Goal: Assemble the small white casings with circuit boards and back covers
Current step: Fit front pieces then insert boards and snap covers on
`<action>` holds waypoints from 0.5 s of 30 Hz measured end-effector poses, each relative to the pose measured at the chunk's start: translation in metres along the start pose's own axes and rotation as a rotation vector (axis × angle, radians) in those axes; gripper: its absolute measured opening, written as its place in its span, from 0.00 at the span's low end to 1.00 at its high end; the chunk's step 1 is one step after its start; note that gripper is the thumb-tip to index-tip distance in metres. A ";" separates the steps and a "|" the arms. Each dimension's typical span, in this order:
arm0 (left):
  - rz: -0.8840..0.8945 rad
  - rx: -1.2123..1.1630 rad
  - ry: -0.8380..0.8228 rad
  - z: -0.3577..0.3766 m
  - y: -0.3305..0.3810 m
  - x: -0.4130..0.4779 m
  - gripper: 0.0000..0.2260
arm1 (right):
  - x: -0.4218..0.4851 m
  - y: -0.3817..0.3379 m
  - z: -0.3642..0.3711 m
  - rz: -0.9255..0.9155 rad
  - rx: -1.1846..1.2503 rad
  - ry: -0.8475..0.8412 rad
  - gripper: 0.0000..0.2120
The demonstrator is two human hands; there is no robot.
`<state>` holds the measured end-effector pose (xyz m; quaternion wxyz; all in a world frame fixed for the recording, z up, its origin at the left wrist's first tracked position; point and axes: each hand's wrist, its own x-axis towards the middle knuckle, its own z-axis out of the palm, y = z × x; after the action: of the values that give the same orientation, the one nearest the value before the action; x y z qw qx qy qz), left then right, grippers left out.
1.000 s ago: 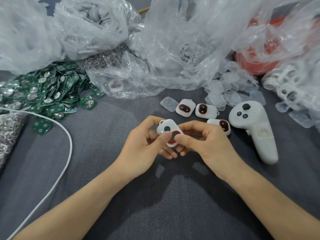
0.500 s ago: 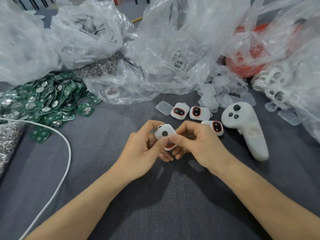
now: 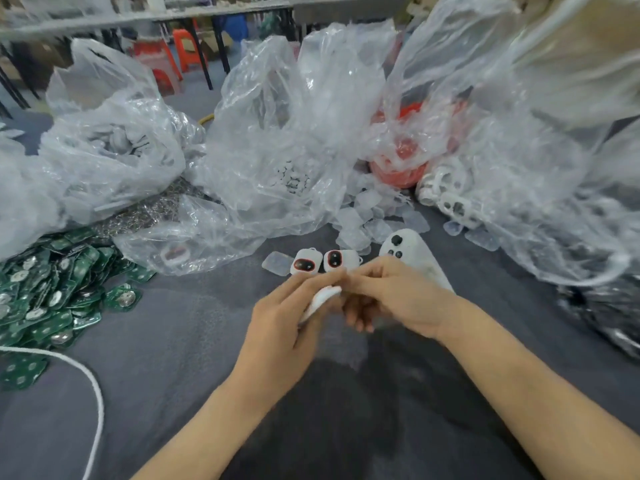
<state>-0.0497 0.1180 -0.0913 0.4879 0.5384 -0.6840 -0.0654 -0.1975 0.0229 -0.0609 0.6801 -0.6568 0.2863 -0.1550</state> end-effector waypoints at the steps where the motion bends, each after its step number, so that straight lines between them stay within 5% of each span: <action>1: -0.041 -0.036 0.048 0.007 0.007 0.013 0.11 | -0.006 -0.009 -0.012 -0.017 -0.024 0.061 0.15; 6: -0.388 -0.570 0.111 0.059 0.037 0.058 0.07 | -0.057 -0.057 -0.084 -0.116 -0.228 0.591 0.13; 10: -0.526 -0.779 0.016 0.097 0.048 0.034 0.05 | -0.127 -0.080 -0.144 -0.156 -0.417 1.128 0.12; 13: -0.419 -0.674 -0.092 0.110 0.039 0.015 0.11 | -0.175 -0.064 -0.189 0.016 -0.597 1.535 0.10; 15: -0.367 -0.601 -0.181 0.113 0.036 0.013 0.14 | -0.195 -0.044 -0.212 0.281 -0.718 1.625 0.12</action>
<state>-0.1570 0.0729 -0.1195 0.5419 0.4767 -0.5668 -0.3973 -0.4697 -0.0377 0.0240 0.0344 -0.4767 0.7879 -0.3883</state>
